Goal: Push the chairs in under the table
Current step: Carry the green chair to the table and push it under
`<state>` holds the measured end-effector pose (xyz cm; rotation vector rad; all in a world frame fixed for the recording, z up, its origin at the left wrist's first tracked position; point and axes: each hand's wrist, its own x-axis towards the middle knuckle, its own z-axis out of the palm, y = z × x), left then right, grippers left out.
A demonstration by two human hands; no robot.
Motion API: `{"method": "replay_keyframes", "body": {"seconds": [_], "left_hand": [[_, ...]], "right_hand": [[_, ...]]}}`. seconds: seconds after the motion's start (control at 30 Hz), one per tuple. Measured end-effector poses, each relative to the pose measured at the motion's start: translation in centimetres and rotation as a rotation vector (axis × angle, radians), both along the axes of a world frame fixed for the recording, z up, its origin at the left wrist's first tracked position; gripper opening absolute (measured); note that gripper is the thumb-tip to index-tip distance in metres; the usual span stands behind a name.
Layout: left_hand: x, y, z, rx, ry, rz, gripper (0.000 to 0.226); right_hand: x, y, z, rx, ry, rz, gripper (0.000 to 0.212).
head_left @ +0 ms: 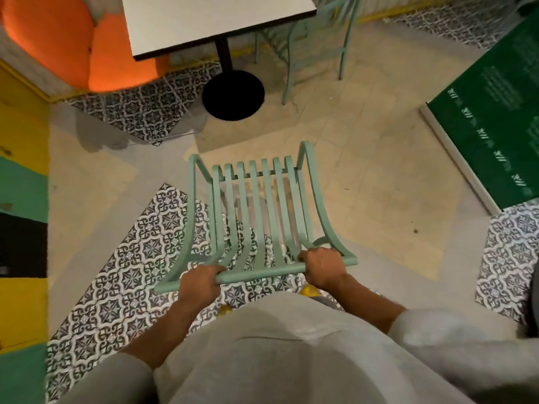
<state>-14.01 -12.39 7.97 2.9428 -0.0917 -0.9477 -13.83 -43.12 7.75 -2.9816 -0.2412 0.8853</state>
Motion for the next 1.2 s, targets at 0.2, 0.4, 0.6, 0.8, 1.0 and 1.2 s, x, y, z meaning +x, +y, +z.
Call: {"method": "replay_keyframes", "body": {"seconds": [0.2,0.4,0.6,0.8,1.0,1.2], "left_hand": [[1.1,-4.7,-0.3,0.043,-0.008,0.049,0.057],[2.1,-5.9,-0.2,0.068,0.047,0.122,0.059],[3.3,-6.5,-0.4,0.108,0.013,0.087,0.053],[6.4,-7.0,-1.0,0.134,0.041,0.108,0.057],[8.8,-7.4,-1.4,0.144,0.036,0.083,0.055],[12.2,-7.8,-1.7,0.139,0.025,-0.012,0.047]], "right_hand": [[3.0,-4.4,-0.1,0.01,0.041,0.051,0.038],[4.4,-5.3,-0.6,-0.005,0.052,0.125,0.033],[6.4,-5.9,-1.3,0.008,0.046,0.157,0.029],[9.5,-6.5,-1.6,0.017,0.056,0.145,0.028],[12.3,-7.0,-1.5,-0.024,0.103,0.152,0.034],[15.8,-7.1,-1.1,-0.078,0.157,0.118,0.047]]}}
